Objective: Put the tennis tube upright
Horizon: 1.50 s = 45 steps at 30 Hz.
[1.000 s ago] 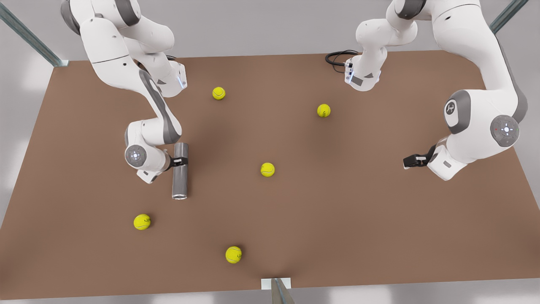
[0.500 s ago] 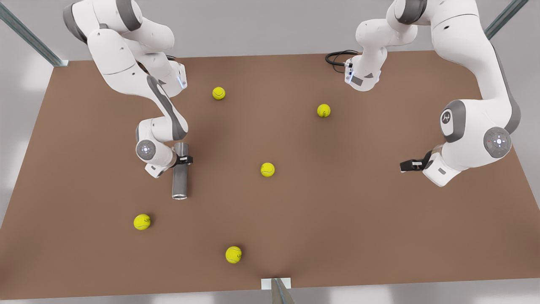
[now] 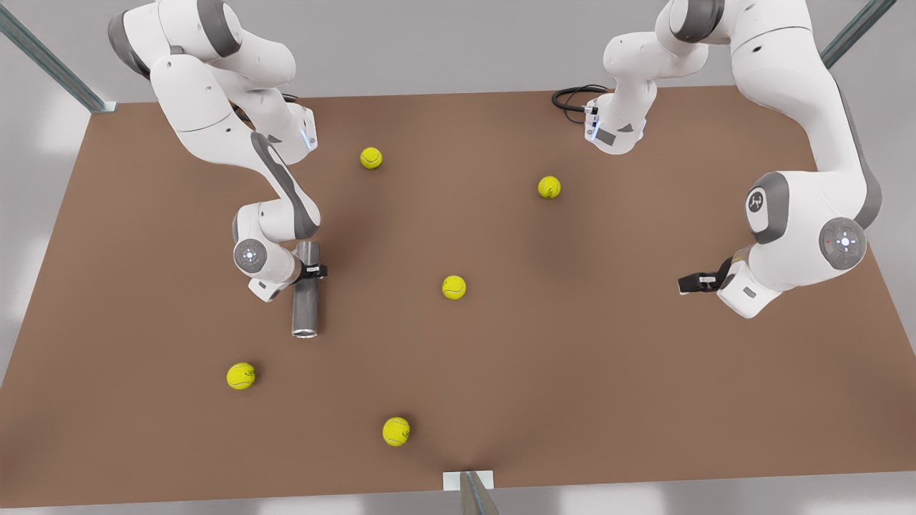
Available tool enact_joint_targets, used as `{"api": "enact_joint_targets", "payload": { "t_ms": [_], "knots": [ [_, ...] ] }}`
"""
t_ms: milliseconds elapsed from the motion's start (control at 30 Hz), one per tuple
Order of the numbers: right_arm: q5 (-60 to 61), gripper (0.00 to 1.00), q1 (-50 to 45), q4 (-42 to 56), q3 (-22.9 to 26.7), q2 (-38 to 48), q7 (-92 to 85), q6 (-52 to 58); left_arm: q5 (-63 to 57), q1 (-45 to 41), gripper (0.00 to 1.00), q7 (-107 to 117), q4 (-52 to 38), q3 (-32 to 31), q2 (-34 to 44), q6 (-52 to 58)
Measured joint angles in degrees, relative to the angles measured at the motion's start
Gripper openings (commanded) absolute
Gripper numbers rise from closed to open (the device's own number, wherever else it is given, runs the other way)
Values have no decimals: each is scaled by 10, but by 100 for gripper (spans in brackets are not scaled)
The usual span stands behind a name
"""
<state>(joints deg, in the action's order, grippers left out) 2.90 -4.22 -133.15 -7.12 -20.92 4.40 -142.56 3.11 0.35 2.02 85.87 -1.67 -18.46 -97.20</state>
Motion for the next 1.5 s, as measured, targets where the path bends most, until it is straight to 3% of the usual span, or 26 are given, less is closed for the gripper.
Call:
{"api": "enact_joint_targets", "payload": {
  "t_ms": [233,967,1267,1500],
  "knots": [
    [0,76,1,0,0,-1,1,0,0,0,99,5,1,0,2,1],
    [-2,74,1,0,0,5,-5,4,0,-1,99,16,0,0,6,3],
    [-2,74,6,21,-1,93,-17,89,0,-1,99,23,0,0,8,4],
    [-26,74,-6,92,-56,101,-14,101,14,6,99,47,-24,-2,7,-24]
  ]
}}
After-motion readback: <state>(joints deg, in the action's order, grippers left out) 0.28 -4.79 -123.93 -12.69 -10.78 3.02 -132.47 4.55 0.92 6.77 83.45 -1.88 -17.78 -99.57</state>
